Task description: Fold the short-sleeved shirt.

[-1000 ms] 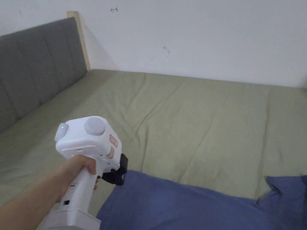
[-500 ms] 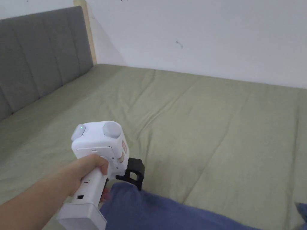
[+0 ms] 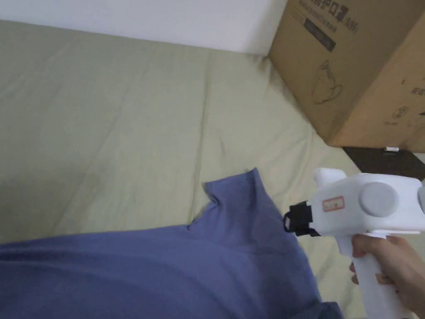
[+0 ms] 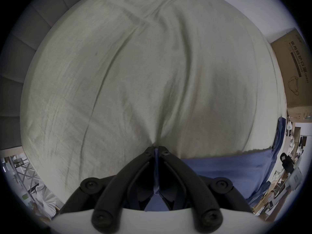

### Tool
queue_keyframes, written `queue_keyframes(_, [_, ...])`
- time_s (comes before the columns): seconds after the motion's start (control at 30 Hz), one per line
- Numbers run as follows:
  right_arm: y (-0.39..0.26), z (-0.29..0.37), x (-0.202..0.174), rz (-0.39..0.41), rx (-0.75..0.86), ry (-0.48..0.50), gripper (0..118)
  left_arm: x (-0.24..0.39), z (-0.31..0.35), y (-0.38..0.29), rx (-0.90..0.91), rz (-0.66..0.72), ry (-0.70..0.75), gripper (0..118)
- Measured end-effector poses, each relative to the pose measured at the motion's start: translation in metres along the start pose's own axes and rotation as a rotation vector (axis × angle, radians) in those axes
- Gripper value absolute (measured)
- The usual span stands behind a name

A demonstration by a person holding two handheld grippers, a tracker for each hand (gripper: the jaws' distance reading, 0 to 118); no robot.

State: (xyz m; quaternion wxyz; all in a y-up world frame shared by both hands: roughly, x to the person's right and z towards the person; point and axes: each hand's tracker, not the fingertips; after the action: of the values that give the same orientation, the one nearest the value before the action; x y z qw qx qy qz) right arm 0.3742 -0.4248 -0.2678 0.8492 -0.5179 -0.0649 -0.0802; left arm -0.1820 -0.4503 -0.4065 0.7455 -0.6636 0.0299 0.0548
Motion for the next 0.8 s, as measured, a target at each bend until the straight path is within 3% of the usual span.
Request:
queue_keyframes(0.03, [0.008, -0.010, 0.005, -0.002, -0.008, 0.009, 103, 0.000, 0.000, -0.001, -0.002, 0.010, 0.001, 3])
queue_keyframes(0.07, [0.014, -0.023, 0.008, -0.005, -0.049, 0.016, 118, 0.000, 0.001, -0.001, -0.003, 0.016, -0.001, 3])
queue_keyframes(0.33, [0.017, -0.093, -0.007, 0.042, -0.175, -0.039, 116, -0.019, -0.013, 0.015, -0.016, 0.043, -0.054, 3])
queue_keyframes(0.4, [0.015, -0.082, -0.009, 0.013, -0.145, -0.045, 115, -0.020, -0.013, 0.012, -0.014, 0.042, -0.072, 3])
queue_keyframes(0.43, [0.013, -0.074, -0.010, -0.017, -0.157, -0.014, 111, -0.022, -0.014, 0.011, -0.010, 0.043, -0.078, 3])
queue_keyframes(0.47, [0.010, -0.068, -0.009, 0.009, -0.144, -0.011, 103, -0.024, -0.016, 0.012, -0.007, 0.048, -0.084, 3])
queue_keyframes(0.53, [0.004, -0.060, -0.005, 0.059, -0.109, -0.034, 76, -0.025, -0.017, 0.009, 0.004, 0.063, -0.087, 3])
queue_keyframes(0.57, [0.001, -0.053, -0.004, 0.044, -0.078, -0.034, 59, -0.025, -0.018, 0.010, 0.006, 0.066, -0.088, 3])
queue_keyframes(0.6, [-0.001, -0.050, -0.001, 0.027, -0.069, -0.027, 23, -0.025, -0.018, 0.010, 0.008, 0.070, -0.088, 3])
queue_keyframes(0.63, [-0.004, -0.049, 0.002, -0.006, -0.039, 0.022, 3, -0.026, -0.018, 0.011, 0.012, 0.073, -0.087, 3])
queue_keyframes(0.67, [-0.007, -0.048, 0.001, -0.037, -0.040, 0.025, 3, -0.024, -0.017, 0.008, 0.014, 0.077, -0.087, 3])
queue_keyframes(0.8, [-0.010, -0.042, -0.012, 0.015, -0.025, 0.002, 3, -0.029, -0.011, 0.004, 0.035, 0.096, -0.105, 3])
